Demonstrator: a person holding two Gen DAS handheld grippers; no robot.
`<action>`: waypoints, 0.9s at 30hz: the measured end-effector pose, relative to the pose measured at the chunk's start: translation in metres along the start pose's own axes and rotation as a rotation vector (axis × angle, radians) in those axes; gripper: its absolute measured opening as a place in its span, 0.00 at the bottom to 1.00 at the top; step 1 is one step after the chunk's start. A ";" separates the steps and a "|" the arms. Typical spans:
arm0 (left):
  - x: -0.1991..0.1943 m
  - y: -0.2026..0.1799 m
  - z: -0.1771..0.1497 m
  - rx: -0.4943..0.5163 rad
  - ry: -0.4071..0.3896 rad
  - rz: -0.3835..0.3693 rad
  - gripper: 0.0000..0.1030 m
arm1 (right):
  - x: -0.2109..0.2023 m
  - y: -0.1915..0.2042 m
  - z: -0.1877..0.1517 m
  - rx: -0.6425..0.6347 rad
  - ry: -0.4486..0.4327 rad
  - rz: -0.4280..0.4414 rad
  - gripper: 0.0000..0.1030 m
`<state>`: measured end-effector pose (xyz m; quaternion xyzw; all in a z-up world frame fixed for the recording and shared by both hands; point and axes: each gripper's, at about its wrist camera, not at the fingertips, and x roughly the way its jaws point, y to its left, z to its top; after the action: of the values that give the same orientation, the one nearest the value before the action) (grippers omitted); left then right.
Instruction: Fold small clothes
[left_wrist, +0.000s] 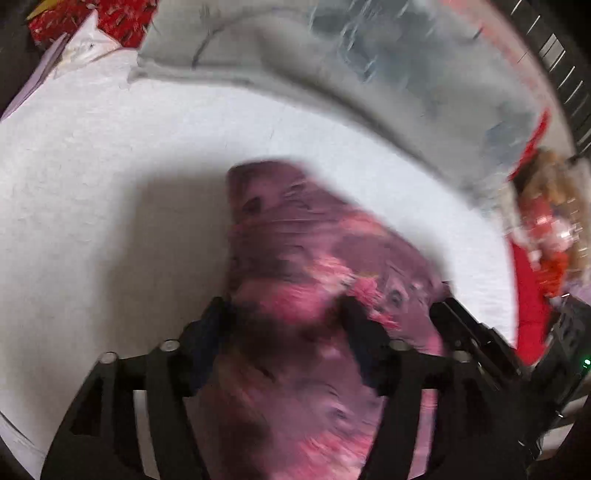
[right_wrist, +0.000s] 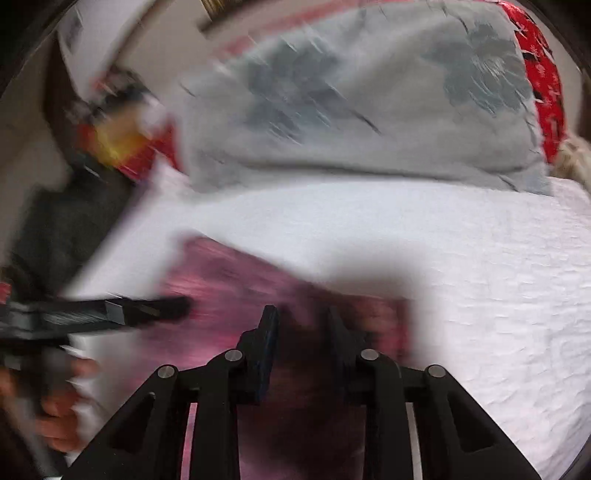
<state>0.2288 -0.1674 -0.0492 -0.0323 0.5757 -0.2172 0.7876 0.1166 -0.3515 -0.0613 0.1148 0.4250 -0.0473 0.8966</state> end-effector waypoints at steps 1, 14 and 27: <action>0.005 0.003 0.001 -0.012 -0.002 -0.008 0.75 | 0.000 -0.010 -0.002 0.020 -0.036 0.037 0.20; -0.028 0.013 -0.073 0.063 0.002 0.009 0.76 | -0.052 0.004 -0.066 -0.078 0.005 0.152 0.34; -0.059 0.034 -0.131 0.072 0.002 0.053 0.79 | -0.098 0.005 -0.117 -0.050 0.048 0.023 0.47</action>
<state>0.1040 -0.0886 -0.0507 0.0114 0.5689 -0.2169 0.7932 -0.0320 -0.3191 -0.0563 0.0984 0.4460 -0.0238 0.8893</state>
